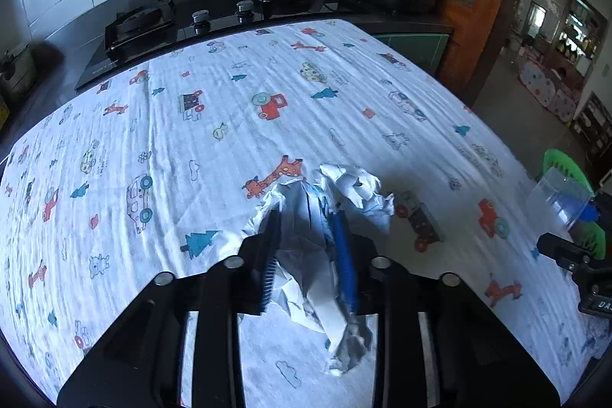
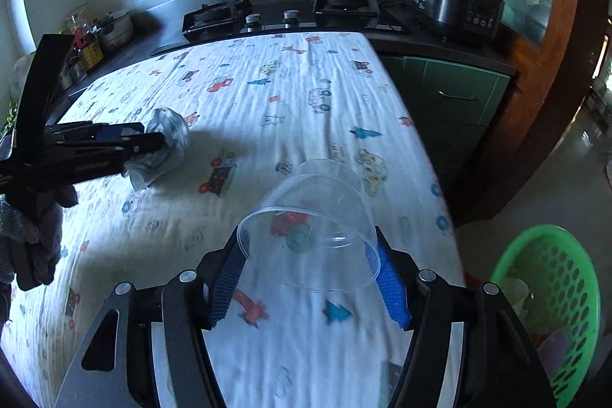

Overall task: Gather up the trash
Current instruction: 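Drop the foil into the basket with left gripper while right gripper drops the clear cup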

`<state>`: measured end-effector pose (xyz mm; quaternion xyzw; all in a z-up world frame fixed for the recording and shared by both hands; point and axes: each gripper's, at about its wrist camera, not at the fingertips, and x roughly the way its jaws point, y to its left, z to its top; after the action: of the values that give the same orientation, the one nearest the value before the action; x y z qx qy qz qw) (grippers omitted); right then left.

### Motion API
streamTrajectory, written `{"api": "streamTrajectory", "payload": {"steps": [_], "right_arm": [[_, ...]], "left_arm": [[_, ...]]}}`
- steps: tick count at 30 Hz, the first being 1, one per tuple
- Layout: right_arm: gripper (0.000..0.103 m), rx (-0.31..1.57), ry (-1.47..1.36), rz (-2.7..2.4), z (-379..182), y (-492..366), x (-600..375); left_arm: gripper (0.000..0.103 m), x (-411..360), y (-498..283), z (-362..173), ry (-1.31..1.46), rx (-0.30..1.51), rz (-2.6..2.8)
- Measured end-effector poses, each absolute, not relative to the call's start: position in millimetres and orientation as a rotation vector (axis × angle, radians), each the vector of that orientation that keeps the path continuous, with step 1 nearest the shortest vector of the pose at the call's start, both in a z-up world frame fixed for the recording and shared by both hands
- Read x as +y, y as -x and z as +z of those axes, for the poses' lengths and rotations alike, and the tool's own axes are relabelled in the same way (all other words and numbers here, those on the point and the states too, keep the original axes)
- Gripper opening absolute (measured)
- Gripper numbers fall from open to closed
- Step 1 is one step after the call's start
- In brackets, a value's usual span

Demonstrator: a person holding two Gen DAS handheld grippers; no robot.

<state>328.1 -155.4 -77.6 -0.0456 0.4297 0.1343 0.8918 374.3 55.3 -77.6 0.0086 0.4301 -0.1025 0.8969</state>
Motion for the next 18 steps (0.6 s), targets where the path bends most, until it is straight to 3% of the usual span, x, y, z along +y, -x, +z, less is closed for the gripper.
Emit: {"api": "streamTrajectory", "payload": {"steps": [7,18], "right_arm": [[0.062,0.874,0.061,0.222,-67.5,-302.4,-193.2],[0.062,0.834,0.036,0.095,-47.7,-259.7,-263.4]], "left_arm": [[0.017,45.0,-349.1,-53.7,0.001,0.844,-0.244],[0.016,-20.0,-306.3,-1.7,-0.013,0.753,-0.409]]}}
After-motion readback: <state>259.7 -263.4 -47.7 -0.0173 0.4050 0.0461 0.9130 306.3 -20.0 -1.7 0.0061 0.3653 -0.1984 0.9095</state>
